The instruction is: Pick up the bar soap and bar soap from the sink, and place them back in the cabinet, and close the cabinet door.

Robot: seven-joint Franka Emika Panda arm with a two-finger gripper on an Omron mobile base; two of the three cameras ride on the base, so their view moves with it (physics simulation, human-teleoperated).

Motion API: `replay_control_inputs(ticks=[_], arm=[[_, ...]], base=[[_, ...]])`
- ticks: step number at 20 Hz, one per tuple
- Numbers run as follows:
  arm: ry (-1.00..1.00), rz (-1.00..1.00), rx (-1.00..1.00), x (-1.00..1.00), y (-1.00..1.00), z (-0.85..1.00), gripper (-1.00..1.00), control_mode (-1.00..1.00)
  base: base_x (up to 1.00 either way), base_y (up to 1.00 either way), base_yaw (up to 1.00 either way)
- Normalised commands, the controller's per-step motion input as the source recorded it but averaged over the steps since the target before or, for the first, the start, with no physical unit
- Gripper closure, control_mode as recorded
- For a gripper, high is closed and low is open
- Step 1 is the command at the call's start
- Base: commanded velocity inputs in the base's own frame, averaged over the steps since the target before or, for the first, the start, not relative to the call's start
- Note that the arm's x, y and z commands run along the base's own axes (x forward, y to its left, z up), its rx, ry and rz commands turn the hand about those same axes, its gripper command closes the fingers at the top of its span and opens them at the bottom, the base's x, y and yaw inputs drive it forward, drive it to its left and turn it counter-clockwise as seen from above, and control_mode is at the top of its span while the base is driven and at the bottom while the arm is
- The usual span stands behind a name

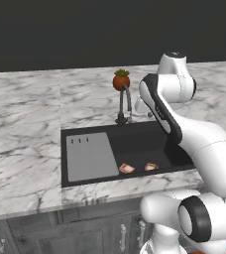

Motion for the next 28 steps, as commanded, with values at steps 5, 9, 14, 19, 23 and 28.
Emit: replay_control_inputs(ticks=[5,9,14,19,23,28], arm=[[-0.01,0.00,0.00,0.00,0.00,0.00,-1.00,-1.00],[0.00,0.00,0.00,0.00,0.00,0.00,-1.00,-1.00],[0.00,0.00,0.00,0.01,-0.01,-0.15,-1.00,-1.00],[0.00,0.00,0.01,0.09,-0.03,-0.28,-1.00,-1.00],[0.00,0.00,0.03,0.12,-0.05,-0.34,-1.00,-1.00],[0.00,0.00,0.05,0.06,-0.16,-0.25,-1.00,-1.00]], base=[[0.00,0.00,0.00],[0.00,0.00,0.00],[0.00,0.00,0.00],[0.00,0.00,0.00],[0.00,0.00,0.00],[0.00,0.00,0.00]])
